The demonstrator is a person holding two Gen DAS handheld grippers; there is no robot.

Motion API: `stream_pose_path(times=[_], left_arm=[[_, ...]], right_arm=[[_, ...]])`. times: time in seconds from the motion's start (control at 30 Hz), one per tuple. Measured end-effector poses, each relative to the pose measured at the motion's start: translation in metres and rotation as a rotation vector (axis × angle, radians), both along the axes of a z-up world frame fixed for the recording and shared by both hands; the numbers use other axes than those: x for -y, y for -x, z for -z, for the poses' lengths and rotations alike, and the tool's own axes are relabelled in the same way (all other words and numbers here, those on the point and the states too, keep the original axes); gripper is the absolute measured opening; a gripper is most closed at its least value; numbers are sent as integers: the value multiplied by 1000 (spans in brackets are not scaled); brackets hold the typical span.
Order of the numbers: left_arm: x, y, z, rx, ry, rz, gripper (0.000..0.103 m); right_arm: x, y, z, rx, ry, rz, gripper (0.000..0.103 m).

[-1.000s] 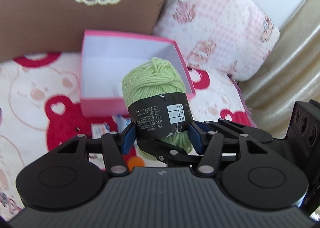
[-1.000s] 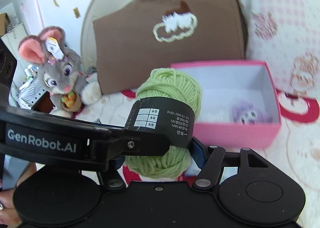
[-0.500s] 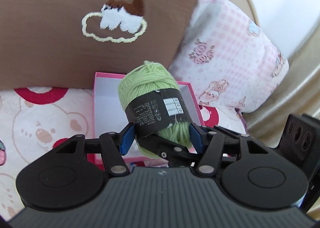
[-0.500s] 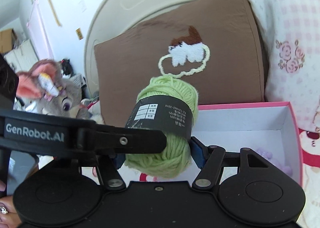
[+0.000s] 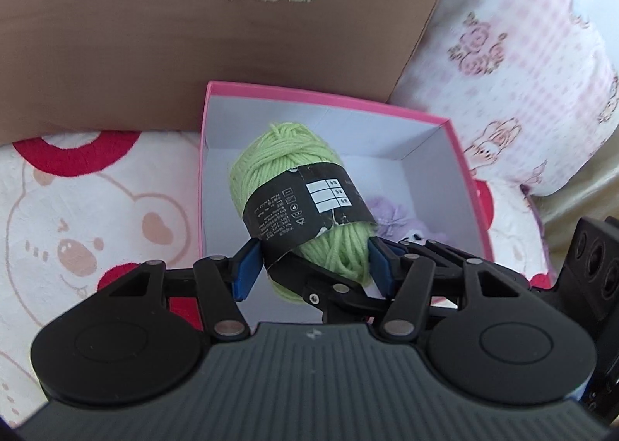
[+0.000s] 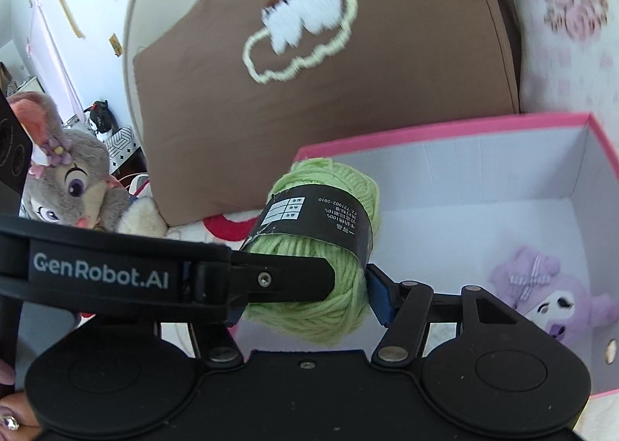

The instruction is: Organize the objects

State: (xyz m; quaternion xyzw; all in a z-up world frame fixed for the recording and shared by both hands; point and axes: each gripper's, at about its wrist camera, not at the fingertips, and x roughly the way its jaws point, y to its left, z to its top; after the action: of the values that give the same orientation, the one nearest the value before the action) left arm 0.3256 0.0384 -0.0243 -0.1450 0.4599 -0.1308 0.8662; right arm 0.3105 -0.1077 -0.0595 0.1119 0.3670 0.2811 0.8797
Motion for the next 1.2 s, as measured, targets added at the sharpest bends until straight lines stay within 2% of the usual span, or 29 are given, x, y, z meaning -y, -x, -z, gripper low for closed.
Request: stream_pose_path(times=[0.13,0.23,0.37,0.8,0.97,1.1,1.2], left_arm=[[-3,-9,14,-20,16,2,56],[0,-10,20,-4,-12,28,56],[-2,-13,28,-21,-5,24,56],[-9,-18,42,-66,28,43,52],[-12,-18,42,-71,52,46,51],[-14,-17,41,-60,42,30,48],[-14,-16,39,-54,34,31,42]], right_arm=[[2,-7,13,-16,-12,5,66],[0,-10,20,-19,-4,8,66],[-1,-13,27,-32,-4,8,66],[2,-21,42,-84,1,-29,66],[8,-25,40,-127,11,-70,74],[12,-24,37,-130,5,-62,74],[11,-24,41,-138,-5,-53,59]])
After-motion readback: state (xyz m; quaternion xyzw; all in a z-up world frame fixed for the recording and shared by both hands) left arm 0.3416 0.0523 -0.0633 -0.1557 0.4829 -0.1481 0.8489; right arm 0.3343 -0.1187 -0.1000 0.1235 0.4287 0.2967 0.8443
